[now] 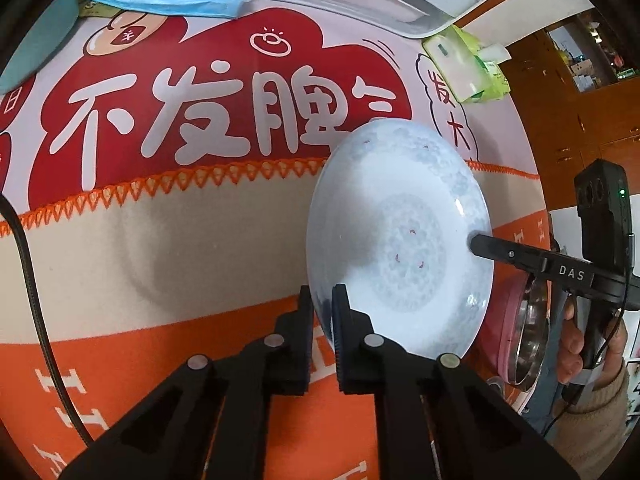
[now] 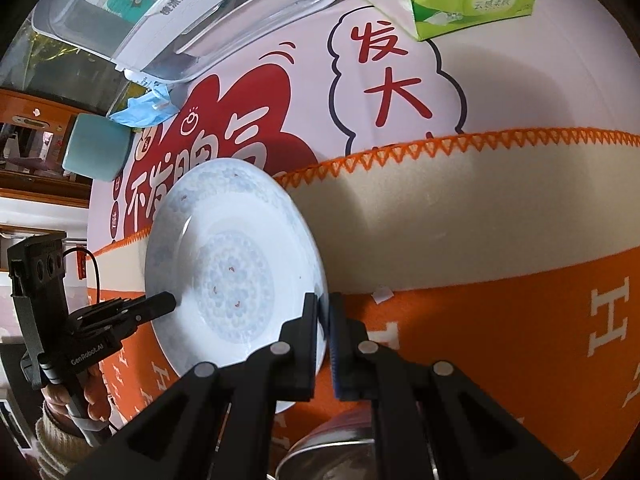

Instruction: Organize plates and bowls

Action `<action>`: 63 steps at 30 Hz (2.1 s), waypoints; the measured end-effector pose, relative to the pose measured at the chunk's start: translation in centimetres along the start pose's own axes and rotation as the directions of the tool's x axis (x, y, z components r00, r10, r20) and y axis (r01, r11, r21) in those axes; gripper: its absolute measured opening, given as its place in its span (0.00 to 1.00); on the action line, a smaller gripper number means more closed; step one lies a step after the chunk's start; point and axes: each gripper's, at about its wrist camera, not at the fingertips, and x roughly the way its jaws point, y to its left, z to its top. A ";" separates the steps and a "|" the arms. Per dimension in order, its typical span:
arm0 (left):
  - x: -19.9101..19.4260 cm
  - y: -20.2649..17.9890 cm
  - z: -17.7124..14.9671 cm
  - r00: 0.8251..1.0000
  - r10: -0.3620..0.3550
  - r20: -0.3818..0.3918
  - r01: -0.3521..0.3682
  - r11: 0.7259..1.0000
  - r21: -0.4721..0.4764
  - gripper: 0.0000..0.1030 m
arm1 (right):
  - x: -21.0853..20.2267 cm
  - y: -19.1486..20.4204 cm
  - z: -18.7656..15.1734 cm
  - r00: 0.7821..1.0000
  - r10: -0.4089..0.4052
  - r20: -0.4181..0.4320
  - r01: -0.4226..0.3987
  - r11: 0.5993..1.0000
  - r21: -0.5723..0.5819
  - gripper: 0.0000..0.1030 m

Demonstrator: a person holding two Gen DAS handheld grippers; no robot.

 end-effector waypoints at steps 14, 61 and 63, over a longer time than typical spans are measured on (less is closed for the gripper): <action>-4.6 1.1 -2.3 0.998 0.013 0.059 -0.012 1.000 -0.016 0.06 | -1.8 3.3 -1.7 0.999 0.038 0.031 -0.037 0.998 -0.046 0.05; -16.1 12.2 -40.4 0.976 0.162 0.149 -0.112 0.949 -0.296 0.07 | 2.2 20.2 -33.2 0.994 0.060 -0.096 -0.094 0.911 -0.402 0.06; -15.5 12.7 -40.7 0.976 0.165 0.140 -0.115 0.945 -0.306 0.07 | 2.7 20.3 -33.4 0.994 0.051 -0.102 -0.088 0.911 -0.403 0.07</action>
